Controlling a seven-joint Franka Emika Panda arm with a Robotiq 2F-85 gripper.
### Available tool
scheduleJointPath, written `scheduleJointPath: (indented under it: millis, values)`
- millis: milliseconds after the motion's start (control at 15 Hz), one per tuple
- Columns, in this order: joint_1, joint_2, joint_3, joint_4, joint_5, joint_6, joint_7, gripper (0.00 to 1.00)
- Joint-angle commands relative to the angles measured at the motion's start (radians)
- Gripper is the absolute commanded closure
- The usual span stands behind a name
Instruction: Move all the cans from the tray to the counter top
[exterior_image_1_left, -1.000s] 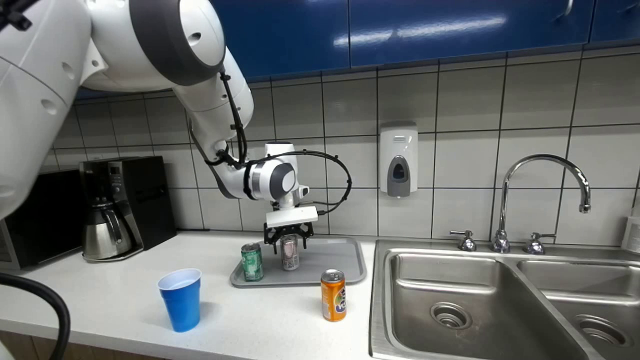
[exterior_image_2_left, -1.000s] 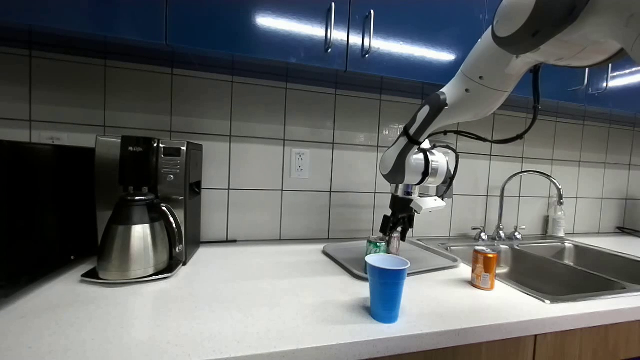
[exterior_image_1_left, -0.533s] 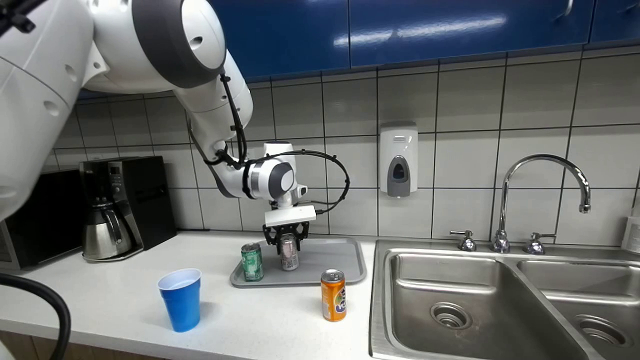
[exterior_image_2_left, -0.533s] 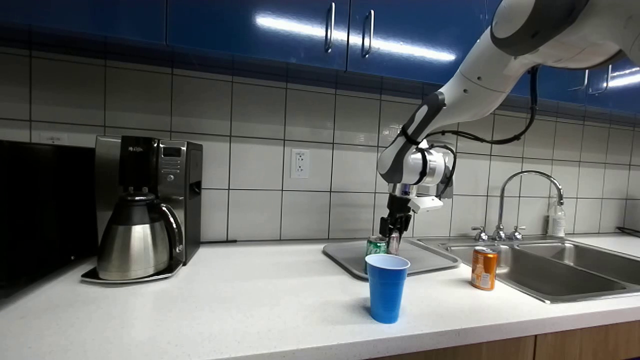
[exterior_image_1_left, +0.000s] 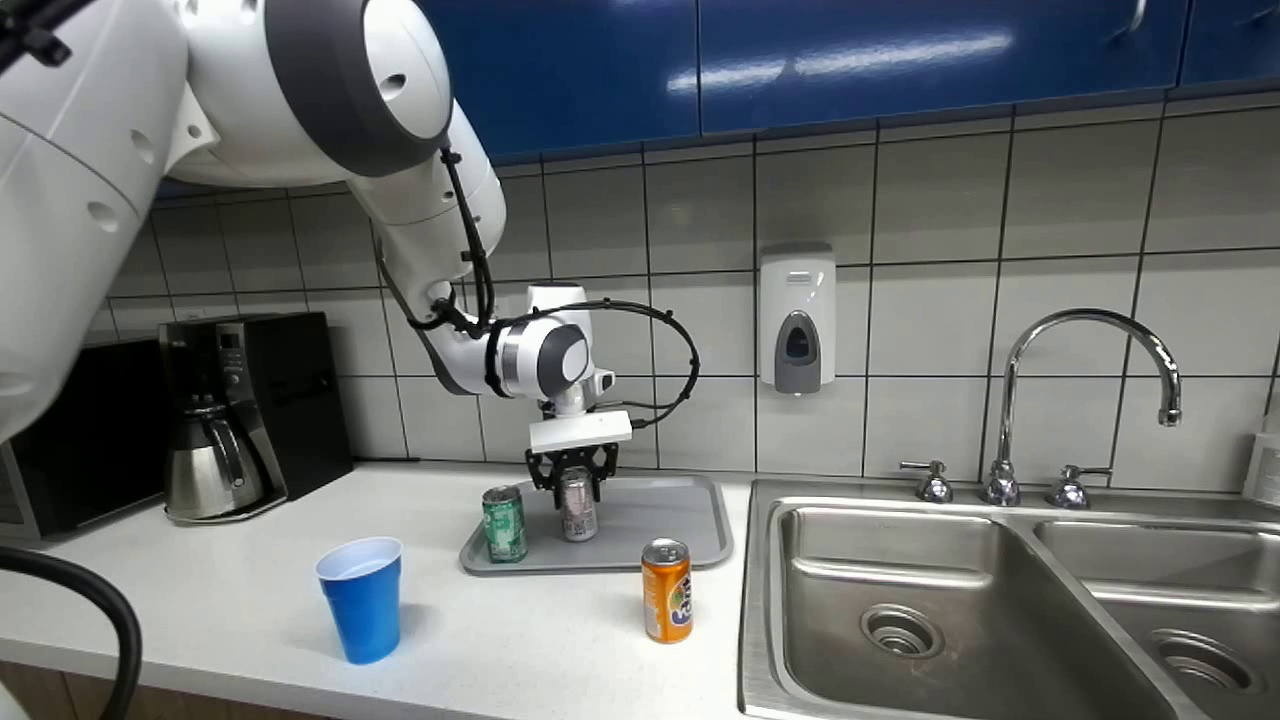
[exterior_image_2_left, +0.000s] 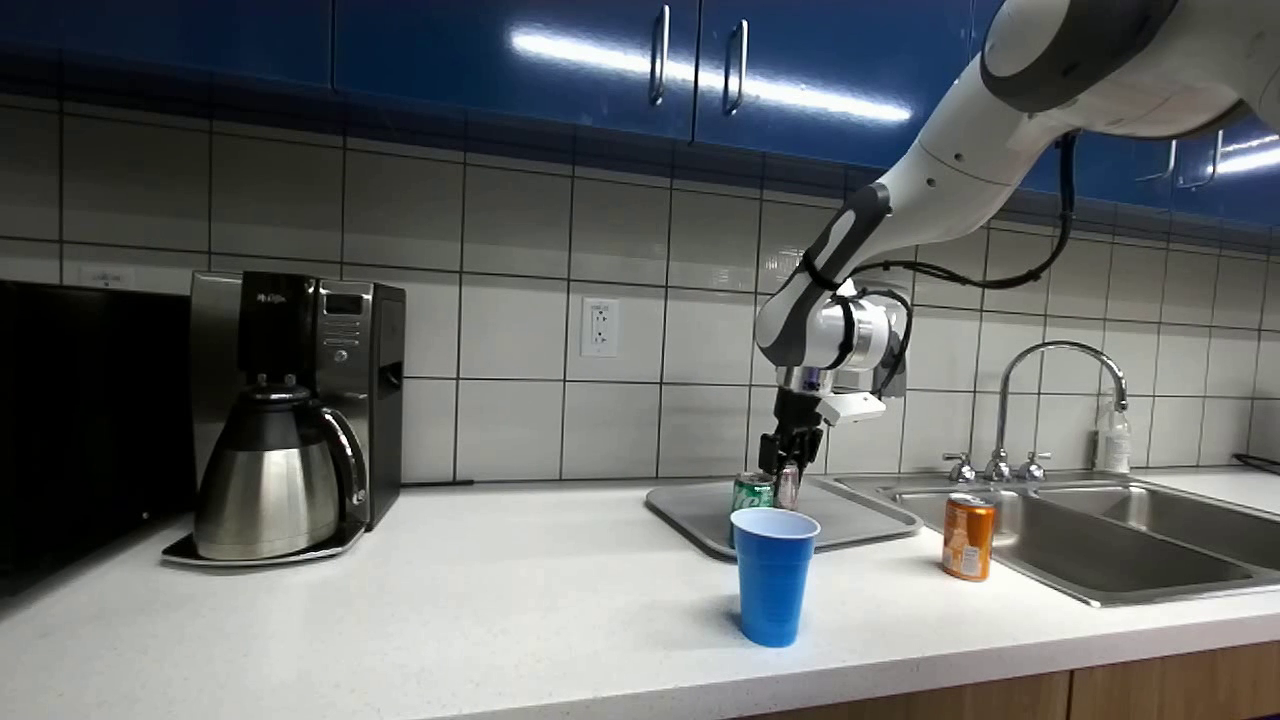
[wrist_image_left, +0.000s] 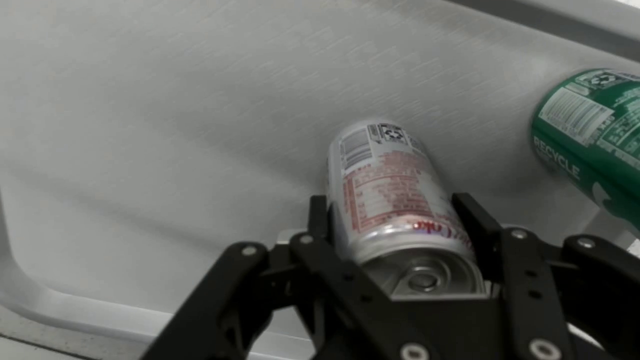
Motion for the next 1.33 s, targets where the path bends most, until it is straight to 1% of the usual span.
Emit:
scheduleJointPath:
  millis: [0, 533, 1267]
  values:
    - [-0.022, -0.028, 0.022, -0.009, -0.018, -0.019, 0.008, 0.62]
    - [-0.042, -0.097, 0.043, -0.084, 0.0, 0.009, -0.016, 0.62]
    - [-0.065, -0.25, 0.038, -0.278, 0.019, 0.051, -0.04, 0.62]
